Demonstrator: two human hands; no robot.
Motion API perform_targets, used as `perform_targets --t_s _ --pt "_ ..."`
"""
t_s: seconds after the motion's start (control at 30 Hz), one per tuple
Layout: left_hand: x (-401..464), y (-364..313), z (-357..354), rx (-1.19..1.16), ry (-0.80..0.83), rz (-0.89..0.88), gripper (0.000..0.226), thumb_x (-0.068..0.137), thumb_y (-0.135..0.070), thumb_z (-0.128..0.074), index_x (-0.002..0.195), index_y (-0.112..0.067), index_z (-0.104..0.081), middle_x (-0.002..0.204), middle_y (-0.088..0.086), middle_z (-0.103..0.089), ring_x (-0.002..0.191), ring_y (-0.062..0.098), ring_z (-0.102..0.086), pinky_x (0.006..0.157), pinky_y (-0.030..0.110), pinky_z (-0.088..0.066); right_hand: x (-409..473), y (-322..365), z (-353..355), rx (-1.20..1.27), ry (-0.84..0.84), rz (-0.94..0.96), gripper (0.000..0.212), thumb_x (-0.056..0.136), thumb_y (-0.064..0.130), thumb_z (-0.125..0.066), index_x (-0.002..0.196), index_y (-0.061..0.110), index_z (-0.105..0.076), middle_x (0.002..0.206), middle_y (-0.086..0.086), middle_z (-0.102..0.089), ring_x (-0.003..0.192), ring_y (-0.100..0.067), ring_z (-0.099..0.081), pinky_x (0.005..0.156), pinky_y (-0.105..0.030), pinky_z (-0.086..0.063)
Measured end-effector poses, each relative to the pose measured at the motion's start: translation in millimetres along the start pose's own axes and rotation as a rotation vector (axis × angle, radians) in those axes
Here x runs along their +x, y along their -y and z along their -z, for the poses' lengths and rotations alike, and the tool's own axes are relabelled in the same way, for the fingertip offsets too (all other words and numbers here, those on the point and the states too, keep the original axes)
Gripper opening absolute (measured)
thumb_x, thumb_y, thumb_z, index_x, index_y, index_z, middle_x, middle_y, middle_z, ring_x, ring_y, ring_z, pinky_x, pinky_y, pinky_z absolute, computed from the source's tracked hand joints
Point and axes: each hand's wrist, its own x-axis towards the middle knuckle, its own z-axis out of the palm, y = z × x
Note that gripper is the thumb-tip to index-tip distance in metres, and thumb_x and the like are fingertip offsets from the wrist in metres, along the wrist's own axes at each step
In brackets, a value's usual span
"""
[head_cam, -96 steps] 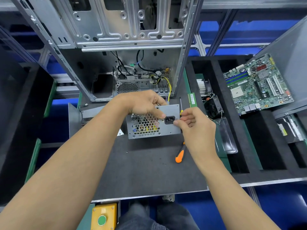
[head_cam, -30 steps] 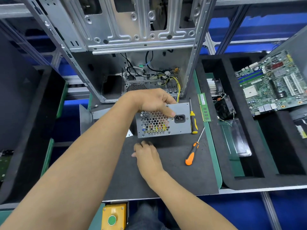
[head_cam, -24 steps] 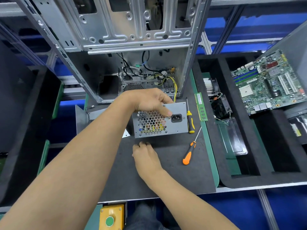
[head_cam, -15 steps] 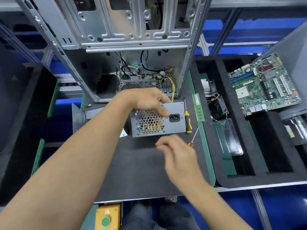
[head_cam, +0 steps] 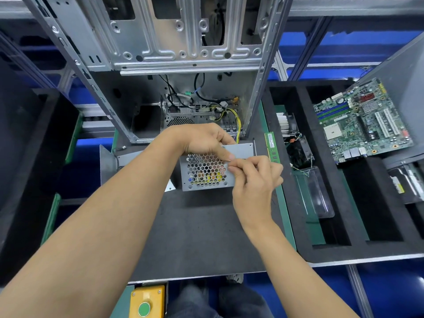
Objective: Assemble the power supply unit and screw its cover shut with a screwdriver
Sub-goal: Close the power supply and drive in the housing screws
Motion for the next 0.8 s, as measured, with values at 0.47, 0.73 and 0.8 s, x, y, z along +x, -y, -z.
perform_targets --t_s 0.47,0.73,0.8 --pt "1.4 -0.3 1.8 -0.005 0.006 0.018 0.016 0.092 -0.017 -0.072 0.106 -0.009 -0.074 0.09 0.0 -0.072 0.079 0.009 -0.061 0.081 0.026 -0.044 2.9 1.9 4.3 -0.034 -0.002 -0.094 0.008 0.082 0.03 -0.078 0.083 0.023 -0.073 0.091 0.004 -0.055 0.093 -0.018 -0.035 0.072 -0.034 -0.021" --pt "0.3 -2.1 1.7 0.007 0.005 0.014 0.019 0.092 -0.016 -0.071 0.109 -0.009 -0.074 0.109 0.018 -0.073 0.088 0.014 -0.062 0.091 0.032 -0.046 1.3 -3.6 4.1 -0.045 -0.006 -0.105 0.016 0.081 0.037 -0.079 0.086 0.024 -0.071 0.095 0.002 -0.053 0.094 -0.019 -0.035 0.072 -0.033 -0.02" --pt "0.0 -2.5 1.7 0.006 0.005 0.012 0.019 0.092 -0.015 -0.071 0.11 -0.008 -0.074 0.112 0.023 -0.07 0.088 0.016 -0.06 0.091 0.035 -0.044 1.3 -3.3 3.5 -0.055 -0.006 -0.104 0.018 0.081 0.038 -0.078 0.087 0.024 -0.07 0.096 0.002 -0.053 0.093 -0.02 -0.034 0.071 -0.034 -0.021"
